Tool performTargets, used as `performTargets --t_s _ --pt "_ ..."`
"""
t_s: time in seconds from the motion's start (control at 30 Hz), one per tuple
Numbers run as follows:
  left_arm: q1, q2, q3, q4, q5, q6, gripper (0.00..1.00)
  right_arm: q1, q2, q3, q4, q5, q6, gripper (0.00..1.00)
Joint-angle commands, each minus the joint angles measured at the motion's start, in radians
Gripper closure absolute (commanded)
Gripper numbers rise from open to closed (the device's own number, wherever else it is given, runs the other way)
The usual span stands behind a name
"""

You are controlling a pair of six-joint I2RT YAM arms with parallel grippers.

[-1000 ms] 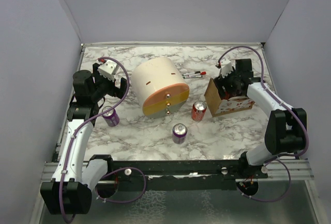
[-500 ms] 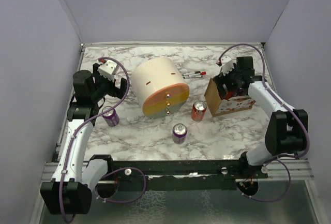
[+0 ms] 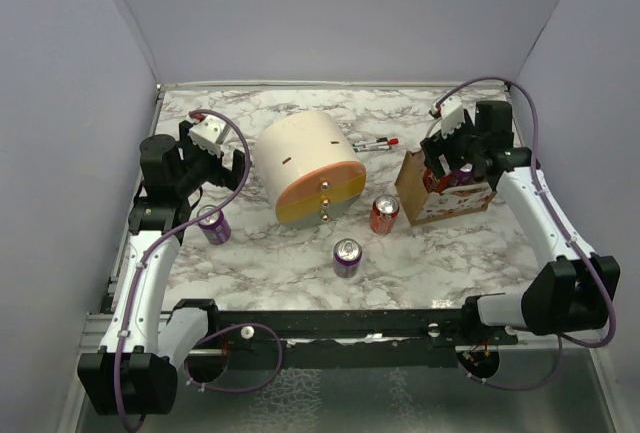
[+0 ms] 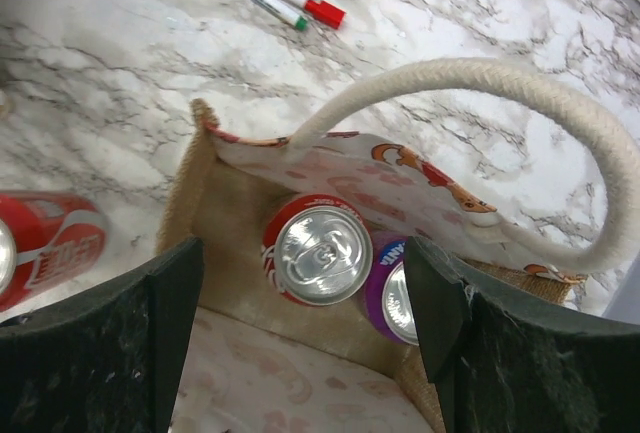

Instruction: Place the beverage into the canvas bag

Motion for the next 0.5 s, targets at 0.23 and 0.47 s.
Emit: performTargets --t_s 0.23,0.47 --pt "0.007 -0.033 0.044 -0.012 -0.075 0.002 0.01 -0.001 -0.150 0.060 -0.193 -0.254 -0.026 0.20" --pt "0.007 -0.046 0.037 -0.021 -0.069 0.006 0.01 0.006 -0.207 0.066 -0.268 -0.381 -0.052 0.20"
